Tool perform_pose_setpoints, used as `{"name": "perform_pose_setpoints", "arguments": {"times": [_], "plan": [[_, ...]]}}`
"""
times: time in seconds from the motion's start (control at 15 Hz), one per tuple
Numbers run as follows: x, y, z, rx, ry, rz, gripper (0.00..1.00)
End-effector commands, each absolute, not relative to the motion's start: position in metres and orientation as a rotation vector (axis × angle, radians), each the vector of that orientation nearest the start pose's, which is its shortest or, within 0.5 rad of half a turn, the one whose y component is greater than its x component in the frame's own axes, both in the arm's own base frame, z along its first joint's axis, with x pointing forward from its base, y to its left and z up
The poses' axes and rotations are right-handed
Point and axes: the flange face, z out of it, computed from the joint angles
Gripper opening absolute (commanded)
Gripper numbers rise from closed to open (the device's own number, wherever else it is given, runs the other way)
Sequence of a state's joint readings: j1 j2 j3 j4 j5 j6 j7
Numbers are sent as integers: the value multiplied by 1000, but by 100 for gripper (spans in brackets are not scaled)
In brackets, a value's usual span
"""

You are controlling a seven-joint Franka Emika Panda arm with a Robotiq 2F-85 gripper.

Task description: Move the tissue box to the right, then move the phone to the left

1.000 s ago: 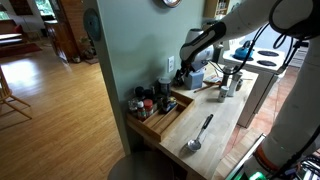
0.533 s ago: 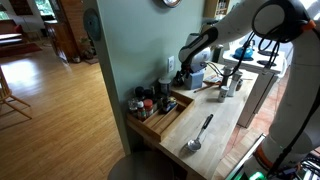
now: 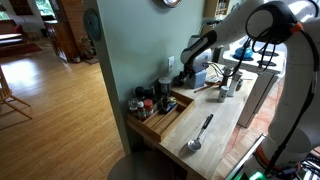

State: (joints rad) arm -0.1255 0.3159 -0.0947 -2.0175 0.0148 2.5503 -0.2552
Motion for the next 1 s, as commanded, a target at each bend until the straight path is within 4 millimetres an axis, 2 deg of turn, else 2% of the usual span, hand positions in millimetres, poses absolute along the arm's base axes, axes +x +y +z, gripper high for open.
{"name": "perform_pose_setpoints", "arguments": {"times": [0.0, 0.2, 0.53, 0.93], "plan": [[608, -148, 314, -3230, -27, -316, 100], [609, -134, 327, -3193, -108, -338, 100], [614, -111, 352, -3198, -107, -350, 100], [631, -108, 339, -3188, -94, -397, 100]]}}
